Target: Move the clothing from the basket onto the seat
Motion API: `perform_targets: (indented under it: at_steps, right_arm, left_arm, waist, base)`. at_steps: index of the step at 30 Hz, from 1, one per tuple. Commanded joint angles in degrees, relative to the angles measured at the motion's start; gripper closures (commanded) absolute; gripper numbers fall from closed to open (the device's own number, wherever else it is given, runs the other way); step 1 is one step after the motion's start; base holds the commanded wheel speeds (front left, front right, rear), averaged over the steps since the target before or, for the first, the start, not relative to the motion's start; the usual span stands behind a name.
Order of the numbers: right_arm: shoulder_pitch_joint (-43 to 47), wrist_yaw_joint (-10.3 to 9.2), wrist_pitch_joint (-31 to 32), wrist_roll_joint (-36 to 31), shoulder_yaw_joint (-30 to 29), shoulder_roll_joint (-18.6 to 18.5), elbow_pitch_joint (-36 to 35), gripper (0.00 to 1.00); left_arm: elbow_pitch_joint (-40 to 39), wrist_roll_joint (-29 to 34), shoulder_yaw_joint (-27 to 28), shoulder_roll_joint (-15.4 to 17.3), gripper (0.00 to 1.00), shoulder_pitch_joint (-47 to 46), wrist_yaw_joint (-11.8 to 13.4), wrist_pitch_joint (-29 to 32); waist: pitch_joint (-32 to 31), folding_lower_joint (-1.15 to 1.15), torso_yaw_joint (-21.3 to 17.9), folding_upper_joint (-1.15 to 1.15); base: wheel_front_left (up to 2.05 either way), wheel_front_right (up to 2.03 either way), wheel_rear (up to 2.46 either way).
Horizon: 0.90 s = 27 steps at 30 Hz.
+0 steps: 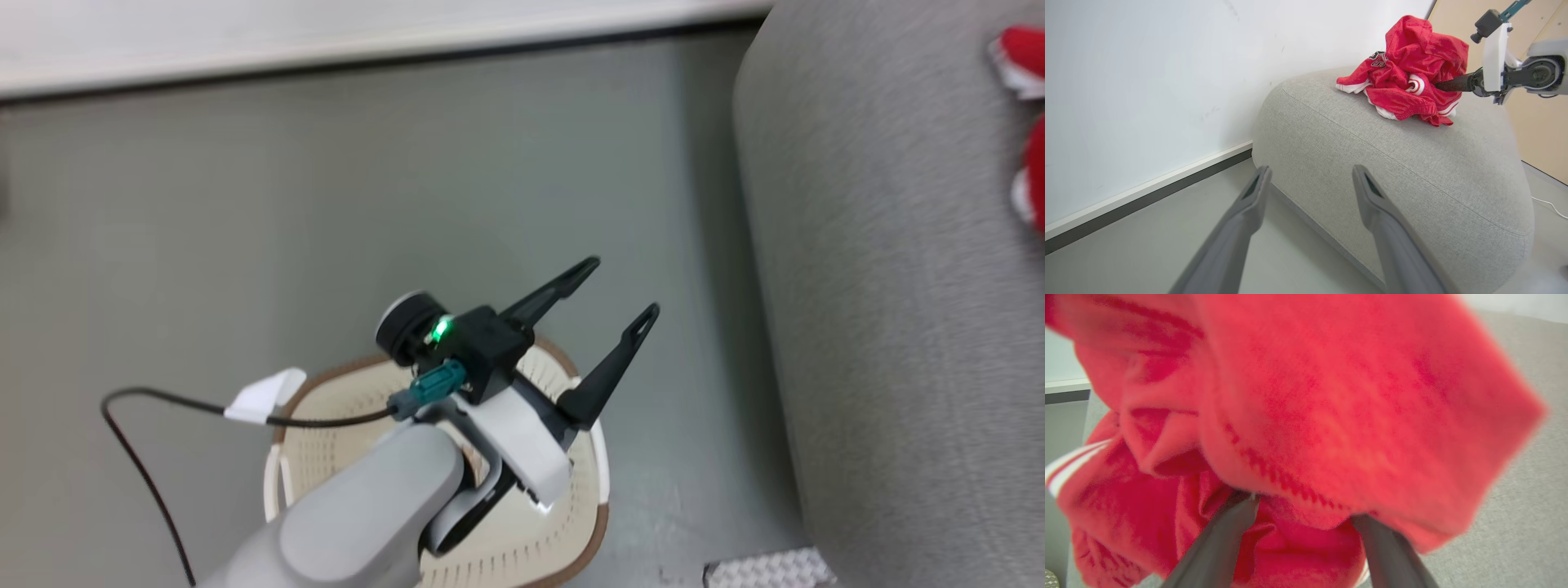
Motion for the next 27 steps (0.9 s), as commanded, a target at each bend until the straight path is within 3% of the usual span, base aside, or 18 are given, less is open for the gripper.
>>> perform_targets:
  at_steps: [1, 9, 18, 27]
  right_arm:
    - [1.16, -0.13, -0.01, -0.53, 0.57, -0.02, 0.04, 0.00]
    - [5.04, -0.13, 1.11, -0.33, 4.62, -0.20, -1.98, 0.00]
    - [10.12, -0.13, -2.97, -1.18, 4.80, -1.00, -10.50, 0.00]
    - [16.48, -0.13, -9.26, -5.08, 1.25, 3.79, -20.28, 0.00]
  left_arm:
    - [0.26, -0.60, 0.10, 0.41, 0.00, 1.26, 0.07, -0.54]
    - [0.72, -3.20, 1.88, 1.83, 0.00, 7.08, 1.15, -1.34]
    - [-1.49, -5.08, 6.50, 5.07, 0.00, 13.76, 3.79, -1.70]
    - [-4.56, -5.85, 14.69, 8.77, 0.00, 20.55, 7.26, -1.72]
  waist:
    - [-3.89, 0.00, -1.29, 0.00]
    - [-14.02, 0.00, -3.38, 0.00]
    - [-22.27, 0.00, -3.50, 0.00]
    - [-28.43, 0.00, -0.94, 0.00]
  base:
    - [0.00, 0.00, 0.00]
    - [0.00, 0.00, 0.00]
    - [0.00, 0.00, 0.00]
    - [0.00, 0.00, 0.00]
